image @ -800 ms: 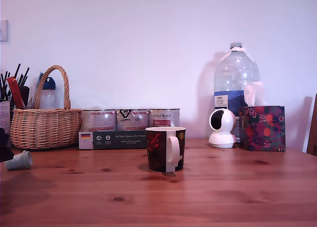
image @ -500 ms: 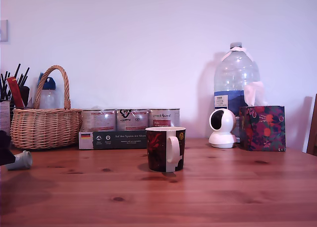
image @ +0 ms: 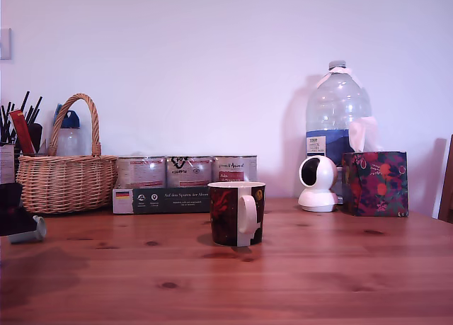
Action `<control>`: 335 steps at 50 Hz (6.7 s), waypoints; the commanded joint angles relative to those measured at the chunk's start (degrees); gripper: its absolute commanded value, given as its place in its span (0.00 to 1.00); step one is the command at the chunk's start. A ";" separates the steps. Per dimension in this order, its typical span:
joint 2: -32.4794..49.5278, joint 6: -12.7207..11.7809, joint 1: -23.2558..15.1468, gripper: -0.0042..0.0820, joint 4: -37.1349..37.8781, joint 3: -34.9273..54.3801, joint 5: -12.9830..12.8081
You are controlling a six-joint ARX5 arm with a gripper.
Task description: Pick up the coffee capsules from the table one by one and drop them inside the nearest coffee cup
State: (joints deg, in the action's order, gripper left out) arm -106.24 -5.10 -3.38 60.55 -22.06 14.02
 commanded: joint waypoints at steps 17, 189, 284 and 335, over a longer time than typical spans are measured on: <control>-0.85 -2.62 0.17 0.88 -0.11 -0.61 -4.87; 27.85 5.57 18.58 0.29 -44.70 -10.32 15.98; 15.32 6.23 32.13 0.30 -73.35 -45.70 10.08; -12.68 14.23 37.94 0.30 -97.24 -74.77 -1.03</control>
State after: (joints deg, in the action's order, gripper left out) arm -117.25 8.23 34.17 -36.49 -96.42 14.11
